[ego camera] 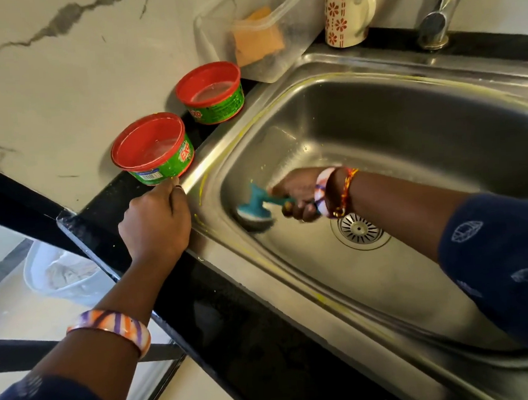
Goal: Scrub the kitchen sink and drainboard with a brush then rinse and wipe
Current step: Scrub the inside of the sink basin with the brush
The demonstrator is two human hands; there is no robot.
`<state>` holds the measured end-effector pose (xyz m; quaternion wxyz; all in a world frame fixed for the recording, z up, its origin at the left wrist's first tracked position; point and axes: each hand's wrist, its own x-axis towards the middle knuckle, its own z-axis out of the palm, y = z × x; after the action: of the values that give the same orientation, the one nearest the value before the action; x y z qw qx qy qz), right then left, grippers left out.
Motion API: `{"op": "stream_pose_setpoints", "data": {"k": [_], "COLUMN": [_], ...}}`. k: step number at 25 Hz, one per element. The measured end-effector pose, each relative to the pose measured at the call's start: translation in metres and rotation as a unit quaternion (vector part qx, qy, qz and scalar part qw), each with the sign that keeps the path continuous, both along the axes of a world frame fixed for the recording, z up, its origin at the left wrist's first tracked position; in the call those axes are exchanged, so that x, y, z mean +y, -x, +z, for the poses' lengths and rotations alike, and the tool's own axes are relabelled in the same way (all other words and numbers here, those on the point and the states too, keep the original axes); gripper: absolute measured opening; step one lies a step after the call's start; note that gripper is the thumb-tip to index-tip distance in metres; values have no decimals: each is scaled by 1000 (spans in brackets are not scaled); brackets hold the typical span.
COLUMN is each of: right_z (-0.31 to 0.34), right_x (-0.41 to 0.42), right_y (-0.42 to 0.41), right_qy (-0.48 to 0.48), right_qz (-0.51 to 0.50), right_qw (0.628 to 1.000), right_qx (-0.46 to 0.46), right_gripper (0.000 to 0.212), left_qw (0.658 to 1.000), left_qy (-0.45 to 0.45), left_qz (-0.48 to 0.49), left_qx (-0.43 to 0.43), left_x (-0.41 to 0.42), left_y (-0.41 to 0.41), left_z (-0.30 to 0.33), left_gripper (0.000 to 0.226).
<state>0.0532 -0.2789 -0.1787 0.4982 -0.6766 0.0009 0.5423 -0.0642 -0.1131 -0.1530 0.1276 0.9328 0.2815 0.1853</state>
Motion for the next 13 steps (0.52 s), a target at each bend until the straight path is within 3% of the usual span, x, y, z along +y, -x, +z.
{"op": "stream_pose_setpoints", "data": {"k": [4,5,7,8,10,11,13], "right_z": [10,11,-3,-19,-54,-65,-74], "right_x": [-2,0,7,10,12,11,9], "right_y": [-7,-9,0,11,37,42,19], "right_qy": [-24,-26,25,71,132,149,170], "right_qz": [14,12,90,149,243,258,227], "right_qw": [999,1000,984,955,863,827,793], "right_qx": [21,-4,-152,-246,-423,-477,-539], "right_gripper": [25,24,24,25,33,37,43], "left_qw": [1000,1000,1000,1000,1000,1000,1000], "left_qy": [-2,-3,-4,-3,-3,-4,-7], "left_qz": [10,10,6,6,9,12,13], "left_qx": [1,2,3,3,0,-2,-1], "left_x": [2,2,2,2,1,1,2], "left_y": [-1,-1,-1,-1,-1,-2,-3], "left_z": [0,-1,-1,-1,-1,-2,-2], "left_gripper": [31,31,31,31,30,30,29]}}
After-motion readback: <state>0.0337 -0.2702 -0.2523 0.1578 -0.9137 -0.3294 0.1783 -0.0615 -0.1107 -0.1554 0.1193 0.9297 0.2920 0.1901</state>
